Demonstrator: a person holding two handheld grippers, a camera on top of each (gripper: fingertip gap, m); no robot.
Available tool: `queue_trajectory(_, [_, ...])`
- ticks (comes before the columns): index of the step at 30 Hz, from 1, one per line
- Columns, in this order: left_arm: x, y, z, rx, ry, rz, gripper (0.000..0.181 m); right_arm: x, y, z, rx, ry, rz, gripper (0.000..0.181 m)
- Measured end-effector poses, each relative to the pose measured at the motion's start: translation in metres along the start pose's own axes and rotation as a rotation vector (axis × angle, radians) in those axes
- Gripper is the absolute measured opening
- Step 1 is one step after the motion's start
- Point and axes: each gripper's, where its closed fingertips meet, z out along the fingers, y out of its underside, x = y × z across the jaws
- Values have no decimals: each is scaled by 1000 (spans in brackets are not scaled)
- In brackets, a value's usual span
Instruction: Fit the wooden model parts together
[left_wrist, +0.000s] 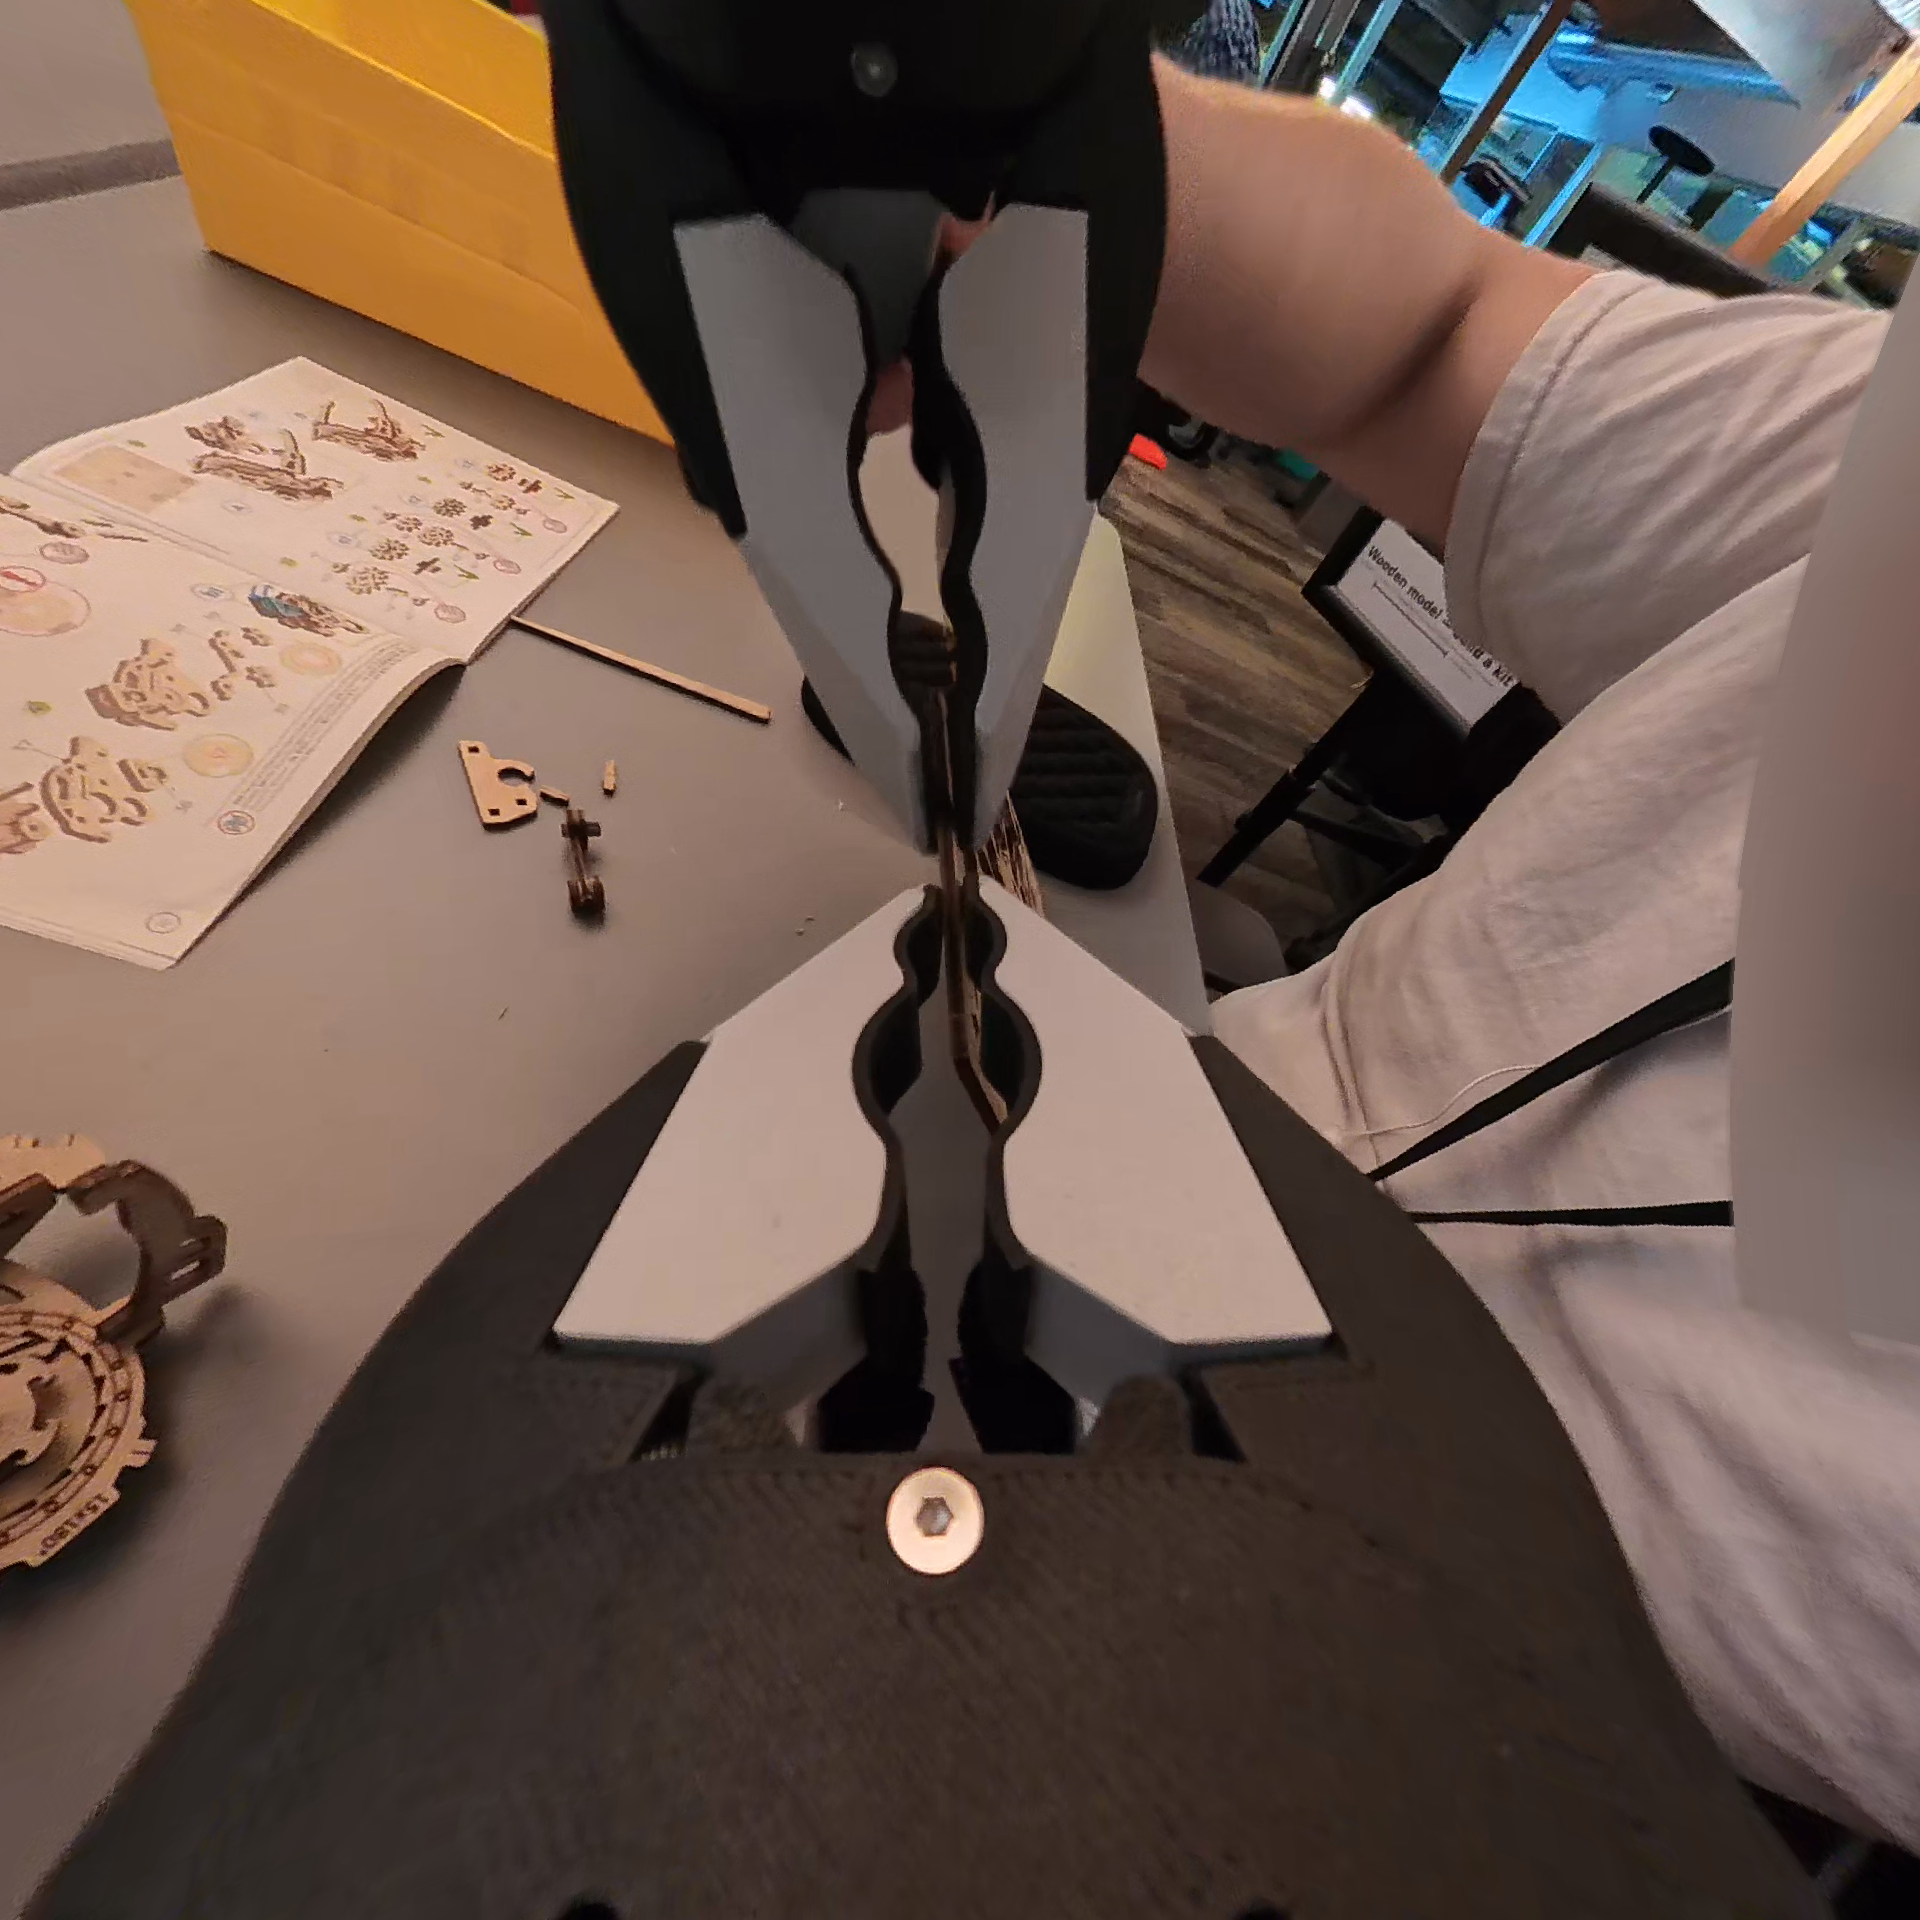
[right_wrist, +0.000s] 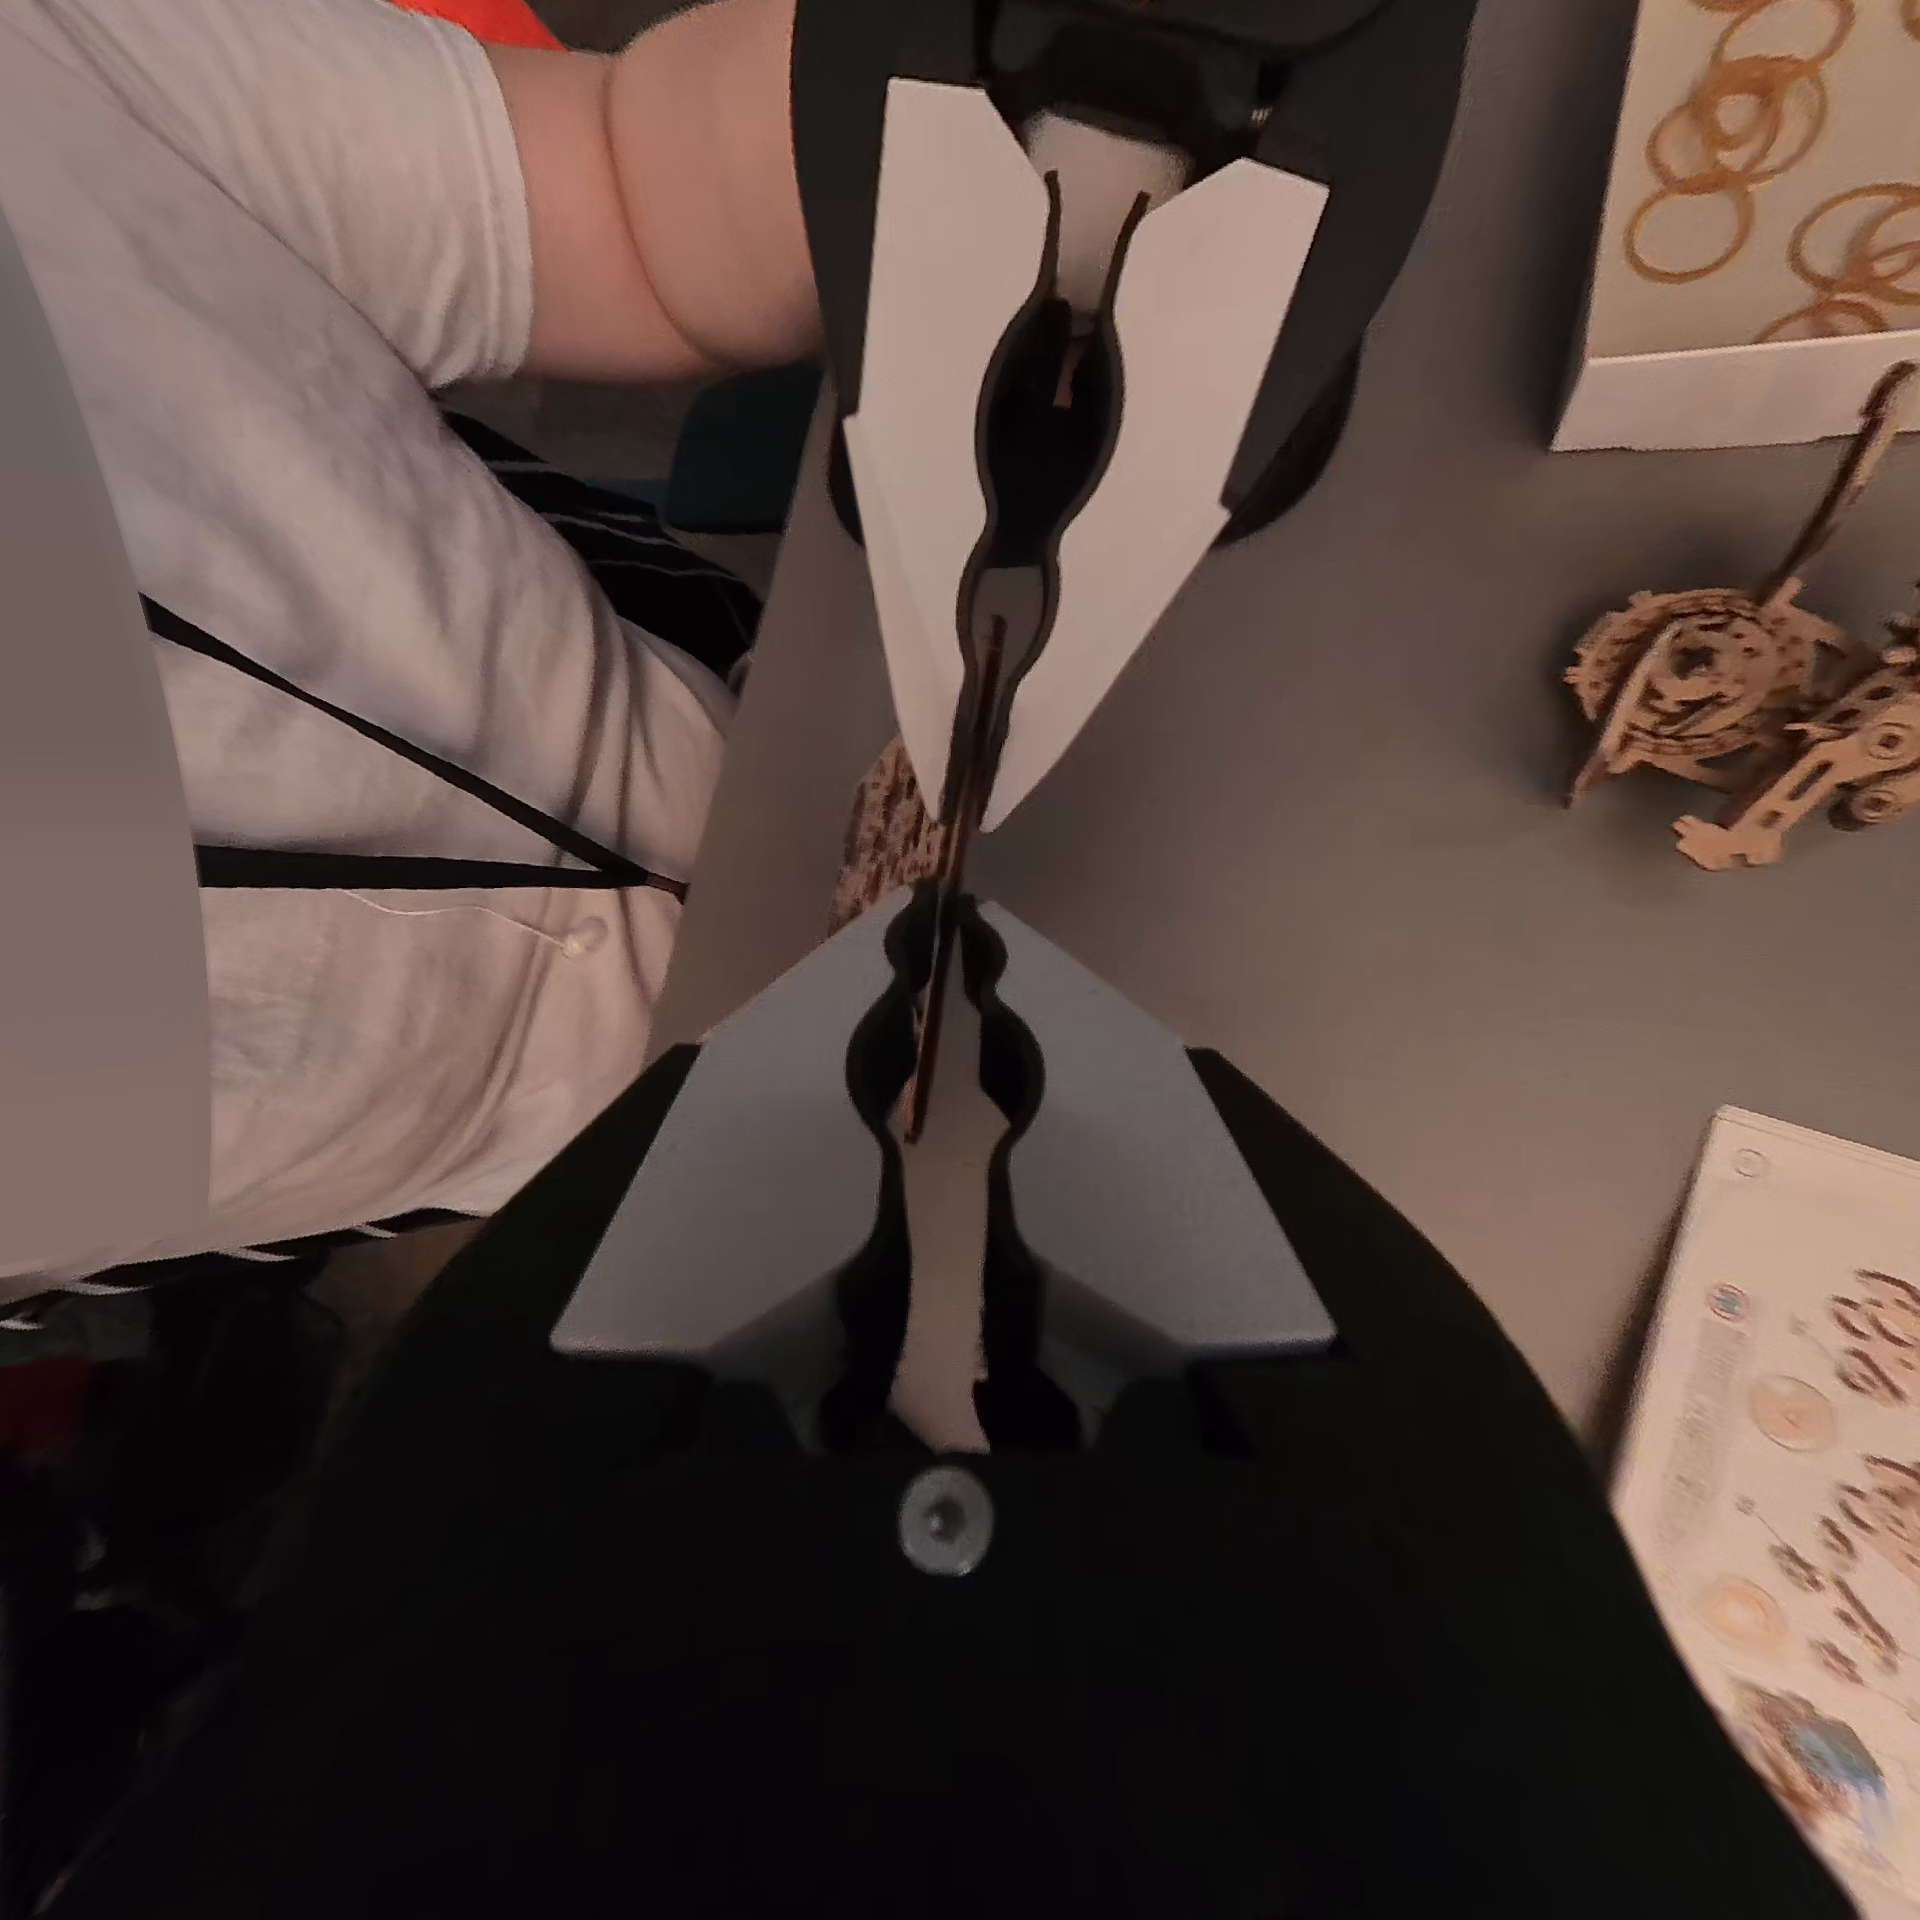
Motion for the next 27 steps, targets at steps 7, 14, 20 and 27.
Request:
queue_trajectory(7, [10,0,1,-10,43,28,2,-9,1,9,-32,-51,-8,0])
queue_trajectory(14, [10,4,6,-43,48,20,2,-10,5,7,-77,-90,11,1])
queue_trajectory(20, [12,5,7,-50,42,60,4,-8,9,5,-165,-59,-49,0])
queue_trajectory(27, [22,11,12,-77,74,121,5,-20,10,7,-134,-127,-105,0])
